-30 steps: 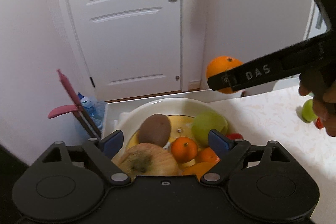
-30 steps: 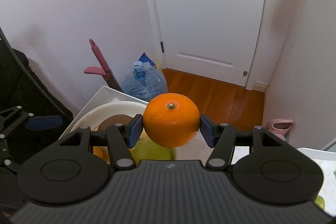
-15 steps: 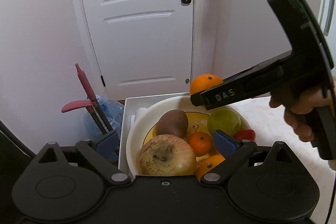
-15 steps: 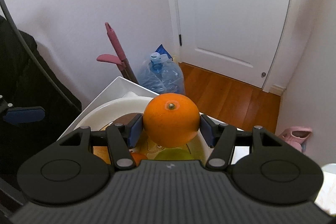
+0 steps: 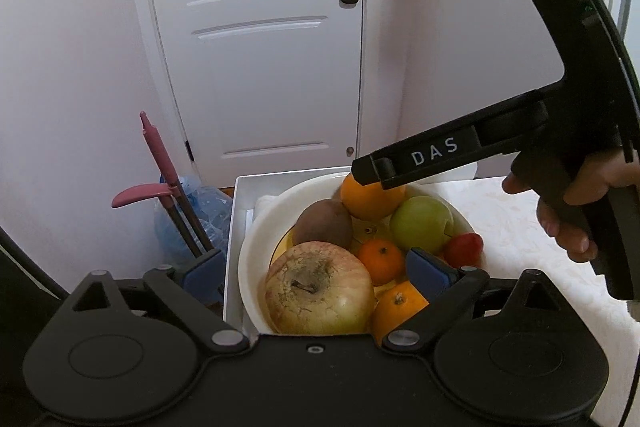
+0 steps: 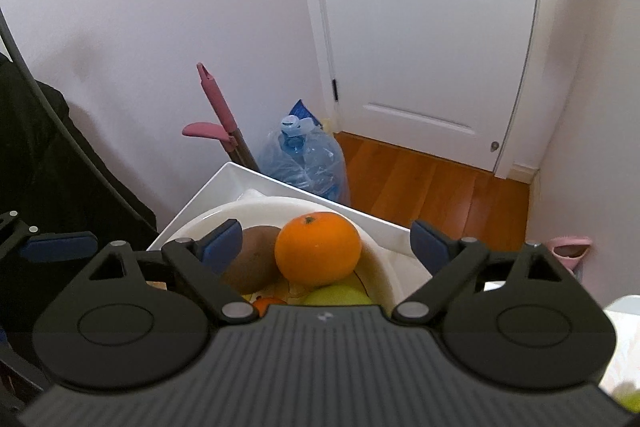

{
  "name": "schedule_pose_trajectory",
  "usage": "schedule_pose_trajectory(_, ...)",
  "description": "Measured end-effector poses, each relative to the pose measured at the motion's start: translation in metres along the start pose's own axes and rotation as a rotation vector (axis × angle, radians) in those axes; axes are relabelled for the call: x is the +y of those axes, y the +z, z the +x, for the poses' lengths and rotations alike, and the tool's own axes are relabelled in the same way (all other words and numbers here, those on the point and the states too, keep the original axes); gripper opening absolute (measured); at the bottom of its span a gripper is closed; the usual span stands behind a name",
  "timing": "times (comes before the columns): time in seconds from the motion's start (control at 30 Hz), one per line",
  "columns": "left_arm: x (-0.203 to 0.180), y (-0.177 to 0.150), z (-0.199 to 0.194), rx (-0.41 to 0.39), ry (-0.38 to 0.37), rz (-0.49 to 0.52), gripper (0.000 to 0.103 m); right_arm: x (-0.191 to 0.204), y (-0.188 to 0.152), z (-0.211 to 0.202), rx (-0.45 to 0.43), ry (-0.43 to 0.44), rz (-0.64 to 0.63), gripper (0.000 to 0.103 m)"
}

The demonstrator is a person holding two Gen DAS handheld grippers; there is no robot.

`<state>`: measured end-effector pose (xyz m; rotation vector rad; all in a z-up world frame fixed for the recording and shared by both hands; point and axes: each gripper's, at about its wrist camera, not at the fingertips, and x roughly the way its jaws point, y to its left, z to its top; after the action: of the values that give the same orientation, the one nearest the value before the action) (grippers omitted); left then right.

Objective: Organize fruits
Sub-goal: 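Release the tangerine into the bowl with the left tool while the right tool releases the orange, then move both tools back over the green apple and red tomato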

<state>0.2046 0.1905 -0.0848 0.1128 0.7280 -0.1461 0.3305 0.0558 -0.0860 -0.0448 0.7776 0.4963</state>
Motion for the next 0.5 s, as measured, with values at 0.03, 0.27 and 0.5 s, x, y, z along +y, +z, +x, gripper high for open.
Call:
schedule_pose_trajectory(0.03, 0.000, 0.000, -0.001, -0.002, -0.003, 0.001, 0.099, 0.000, 0.000, -0.002, -0.002, -0.002, 0.001, 0.103)
schedule_pose_trajectory(0.27, -0.002, 0.003, -0.011, -0.023, -0.007, 0.005, 0.099, 0.001, -0.001, -0.026, -0.025, -0.017, 0.018, 0.103)
schedule_pose_trajectory(0.5, -0.008, 0.005, -0.028, -0.058, -0.001, 0.015, 0.099, 0.002, -0.004, -0.056, -0.058, -0.029, 0.027, 0.103)
